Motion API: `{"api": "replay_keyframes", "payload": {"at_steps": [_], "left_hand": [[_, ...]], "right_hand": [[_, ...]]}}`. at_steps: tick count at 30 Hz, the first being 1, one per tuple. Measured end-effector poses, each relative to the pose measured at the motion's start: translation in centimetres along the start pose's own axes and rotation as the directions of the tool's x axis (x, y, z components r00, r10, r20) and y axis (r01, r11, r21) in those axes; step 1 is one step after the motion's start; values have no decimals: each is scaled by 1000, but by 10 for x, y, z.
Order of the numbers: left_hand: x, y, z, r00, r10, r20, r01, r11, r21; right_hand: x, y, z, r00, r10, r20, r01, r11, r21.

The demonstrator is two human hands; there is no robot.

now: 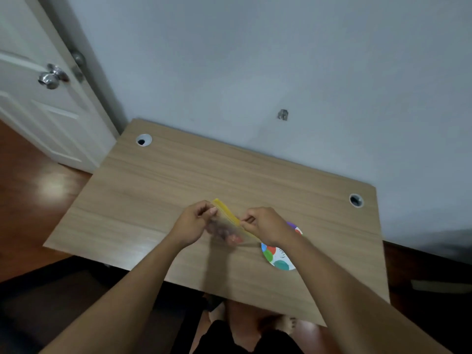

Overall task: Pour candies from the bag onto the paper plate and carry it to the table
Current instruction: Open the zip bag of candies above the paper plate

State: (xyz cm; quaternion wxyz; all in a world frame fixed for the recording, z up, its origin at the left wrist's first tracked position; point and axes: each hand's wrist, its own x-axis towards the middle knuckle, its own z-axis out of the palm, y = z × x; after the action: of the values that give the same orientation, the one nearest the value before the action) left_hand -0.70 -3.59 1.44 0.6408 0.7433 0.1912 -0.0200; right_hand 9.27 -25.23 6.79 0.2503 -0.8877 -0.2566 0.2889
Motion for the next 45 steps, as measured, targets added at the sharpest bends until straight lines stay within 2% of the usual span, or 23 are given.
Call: {"api": "replay_keyframes", "payload": {"at_steps": [2, 4, 6, 7, 10, 11, 13, 19, 31, 36, 40, 43, 45], "left_hand": [[-6, 3, 0, 989, 44, -144, -32, 996, 85], [-14, 6, 3, 938, 76, -337, -16, 984, 176], [-23, 11, 8, 894, -1, -448, 63, 990, 123], [-27, 15, 12, 908, -86, -411, 115, 992, 47], [-35, 31, 21, 939, -339, -64, 316, 919, -238], [-37, 36, 24, 930, -366, 27, 358, 889, -287], [-36, 44, 31, 920, -374, 119, 391, 849, -355], [-30, 55, 40, 909, -397, 124, 409, 797, -444], [-8, 62, 69, 918, -373, 133, 394, 833, -389], [-1, 64, 87, 928, -346, 137, 371, 848, -377], [4, 67, 103, 930, -361, 68, 356, 843, -404], [8, 68, 112, 913, -407, -9, 365, 829, -423], [8, 68, 116, 913, -406, -37, 357, 841, -407]], "right_hand": [[2, -5, 1, 999, 29, -17, -29, 999, 37], [3, -9, 2, 997, 71, -18, -69, 995, 76], [5, -11, 1, 995, 98, -10, -96, 988, 121], [6, -11, 0, 994, 107, -5, -105, 985, 139], [4, -11, -3, 990, 140, 30, -144, 963, 228], [3, -11, -4, 988, 151, 43, -157, 951, 267], [0, -10, -5, 986, 154, 71, -169, 927, 335], [-7, -3, -7, 980, 151, 132, -200, 805, 559], [-28, 19, -22, 966, 220, 133, -250, 688, 682], [-35, 28, -31, 962, 260, 84, -242, 667, 704], [-34, 31, -31, 954, 300, 11, -209, 635, 744], [-31, 33, -30, 920, 383, -84, -213, 668, 713], [-31, 34, -31, 901, 410, -144, -225, 725, 651]]}}
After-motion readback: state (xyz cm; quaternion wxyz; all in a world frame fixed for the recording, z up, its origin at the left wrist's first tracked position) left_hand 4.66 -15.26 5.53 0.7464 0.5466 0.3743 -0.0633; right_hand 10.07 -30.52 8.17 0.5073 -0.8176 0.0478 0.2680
